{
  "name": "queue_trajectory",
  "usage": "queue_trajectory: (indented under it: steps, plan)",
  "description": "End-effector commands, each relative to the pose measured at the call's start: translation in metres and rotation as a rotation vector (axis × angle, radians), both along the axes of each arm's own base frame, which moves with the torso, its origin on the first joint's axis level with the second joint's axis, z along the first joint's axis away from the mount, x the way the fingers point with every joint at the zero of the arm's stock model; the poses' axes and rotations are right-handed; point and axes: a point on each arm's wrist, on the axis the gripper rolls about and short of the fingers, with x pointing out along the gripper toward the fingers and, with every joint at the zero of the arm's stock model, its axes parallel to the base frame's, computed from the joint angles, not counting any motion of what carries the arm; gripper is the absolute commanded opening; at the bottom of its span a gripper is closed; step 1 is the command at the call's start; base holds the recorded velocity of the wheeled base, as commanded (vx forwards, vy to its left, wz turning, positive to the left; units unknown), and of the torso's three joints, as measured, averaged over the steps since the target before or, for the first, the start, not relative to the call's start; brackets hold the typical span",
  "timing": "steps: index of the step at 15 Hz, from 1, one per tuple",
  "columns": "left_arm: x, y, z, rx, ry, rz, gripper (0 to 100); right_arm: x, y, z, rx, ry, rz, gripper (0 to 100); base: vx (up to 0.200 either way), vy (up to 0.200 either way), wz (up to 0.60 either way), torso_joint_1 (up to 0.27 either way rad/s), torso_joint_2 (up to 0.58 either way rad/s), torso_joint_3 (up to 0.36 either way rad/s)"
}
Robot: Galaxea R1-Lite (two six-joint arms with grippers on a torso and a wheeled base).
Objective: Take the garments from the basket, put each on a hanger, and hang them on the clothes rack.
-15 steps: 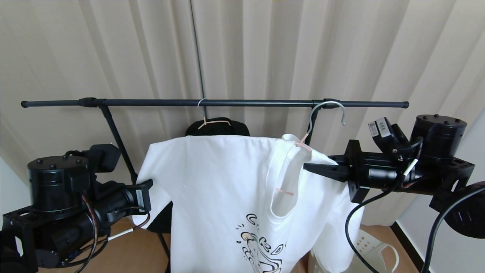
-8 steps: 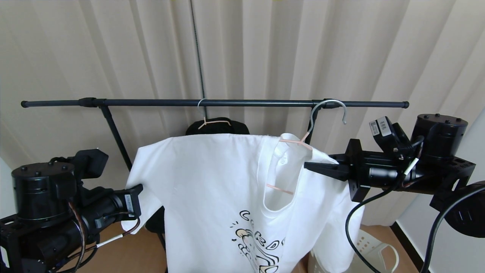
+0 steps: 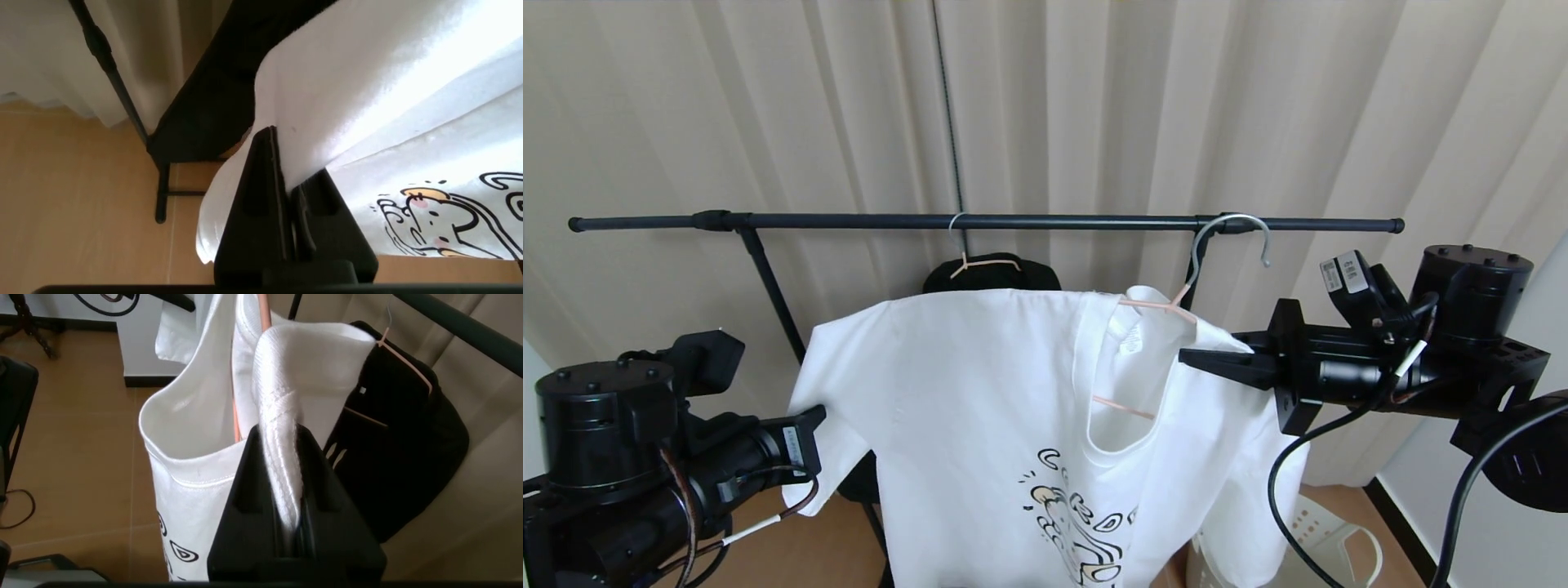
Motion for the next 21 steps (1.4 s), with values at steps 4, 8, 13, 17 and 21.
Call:
queue_trajectory:
  steps: [4, 8, 13, 17, 21]
  plan:
    - [-0.002, 0.004, -0.004, -0.007, 0.016, 0.02, 0, -0.001, 0.0, 0.0, 0.0, 0.0, 0.001, 0, 0.0, 0.0, 0.0, 0.0, 0.0, 0.0]
    - [-0.004, 0.004, -0.001, -0.014, 0.005, 0.019, 0, -0.002, 0.0, 0.0, 0.0, 0.0, 0.001, 0, 0.0, 0.0, 0.0, 0.0, 0.0, 0.0]
    - [-0.006, 0.004, 0.002, -0.023, -0.02, 0.013, 100, -0.001, 0.0, 0.0, 0.0, -0.002, 0.001, 0, 0.0, 0.0, 0.0, 0.0, 0.0, 0.0]
    - [-0.01, 0.005, 0.006, -0.04, -0.068, 0.011, 100, 0.0, 0.0, -0.001, 0.0, 0.001, 0.001, 0, 0.0, 0.0, 0.0, 0.0, 0.0, 0.0]
    - [-0.034, 0.01, 0.043, -0.105, -0.234, -0.116, 100, 0.002, 0.001, -0.003, -0.002, 0.007, 0.001, 0, 0.0, 0.0, 0.0, 0.0, 0.0, 0.0]
